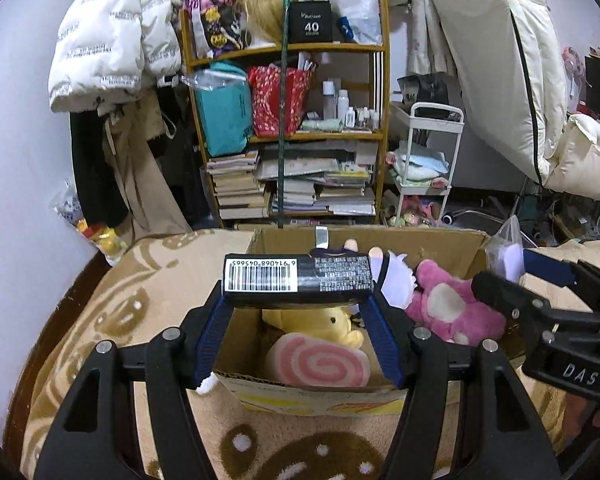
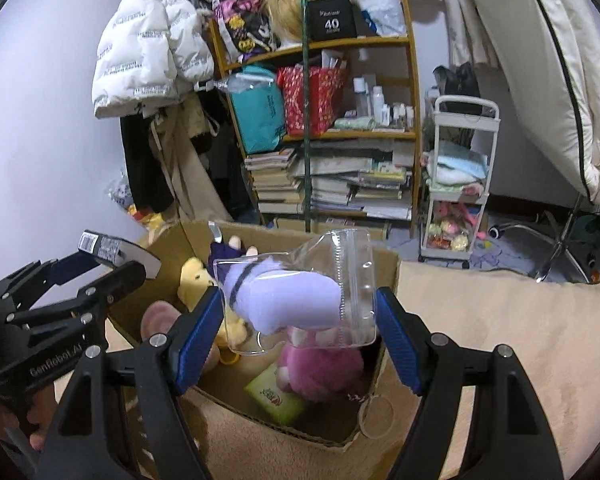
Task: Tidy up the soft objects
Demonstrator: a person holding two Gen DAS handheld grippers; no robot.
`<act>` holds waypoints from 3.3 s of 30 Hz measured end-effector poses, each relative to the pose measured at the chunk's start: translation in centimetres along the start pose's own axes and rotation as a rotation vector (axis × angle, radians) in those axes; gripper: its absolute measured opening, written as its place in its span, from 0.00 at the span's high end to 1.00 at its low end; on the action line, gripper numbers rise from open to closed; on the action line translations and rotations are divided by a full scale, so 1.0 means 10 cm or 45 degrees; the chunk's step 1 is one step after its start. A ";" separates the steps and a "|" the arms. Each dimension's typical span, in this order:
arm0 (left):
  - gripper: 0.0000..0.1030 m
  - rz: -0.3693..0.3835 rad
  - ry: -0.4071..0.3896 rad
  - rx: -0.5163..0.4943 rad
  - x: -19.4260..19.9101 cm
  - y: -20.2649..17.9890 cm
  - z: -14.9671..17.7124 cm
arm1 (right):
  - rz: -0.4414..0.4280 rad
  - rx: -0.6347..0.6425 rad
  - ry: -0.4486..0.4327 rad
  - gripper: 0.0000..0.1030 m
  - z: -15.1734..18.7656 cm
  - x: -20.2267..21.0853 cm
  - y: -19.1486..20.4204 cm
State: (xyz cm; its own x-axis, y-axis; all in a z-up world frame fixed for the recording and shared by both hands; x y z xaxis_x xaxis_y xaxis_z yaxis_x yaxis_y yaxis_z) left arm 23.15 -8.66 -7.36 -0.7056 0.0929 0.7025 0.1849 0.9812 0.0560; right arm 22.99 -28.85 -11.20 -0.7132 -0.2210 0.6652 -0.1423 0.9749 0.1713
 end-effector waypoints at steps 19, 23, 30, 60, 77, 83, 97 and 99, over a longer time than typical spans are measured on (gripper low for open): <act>0.17 -0.005 0.023 0.078 0.16 0.22 0.05 | -0.008 0.009 0.021 0.10 0.06 0.08 0.03; 0.09 -0.029 -0.008 0.086 0.29 0.28 0.07 | 0.017 -0.009 -0.007 0.03 0.07 0.20 0.03; 0.09 -0.073 -0.056 0.075 0.58 0.32 0.13 | 0.064 -0.022 -0.052 0.02 0.10 0.48 0.02; 0.02 -0.155 -0.193 0.041 1.91 0.45 0.77 | 0.120 -0.012 -0.285 0.00 0.47 1.78 0.25; 0.02 -0.122 -0.170 0.137 1.87 0.64 0.89 | 0.157 -0.014 -0.251 0.00 0.64 1.75 0.18; 0.02 -0.118 -0.153 0.137 1.83 0.65 0.91 | 0.158 -0.016 -0.246 0.00 0.64 1.72 0.17; 0.02 -0.109 -0.134 0.131 1.75 0.61 0.88 | 0.162 -0.004 -0.234 0.00 0.72 1.63 0.20; 0.02 -0.106 -0.133 0.126 1.75 0.59 0.89 | 0.161 -0.007 -0.234 0.00 0.70 1.64 0.20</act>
State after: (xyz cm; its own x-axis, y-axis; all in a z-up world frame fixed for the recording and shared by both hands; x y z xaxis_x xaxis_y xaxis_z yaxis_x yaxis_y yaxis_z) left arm 5.86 0.29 -1.07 -0.7840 0.0226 0.6203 0.0580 0.9976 0.0369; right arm 6.21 -30.32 -5.09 -0.8383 -0.0876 0.5381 -0.0404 0.9943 0.0989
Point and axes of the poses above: each gripper's, at about its wrist camera, not at the fingertips, and x roughly against the way its jaws point, y to its left, z to its underside, the point moved 4 cm from there along -x, roughly the way its jaws point, and after that the axes turned 8 degrees about y, right-handed, at the moved point
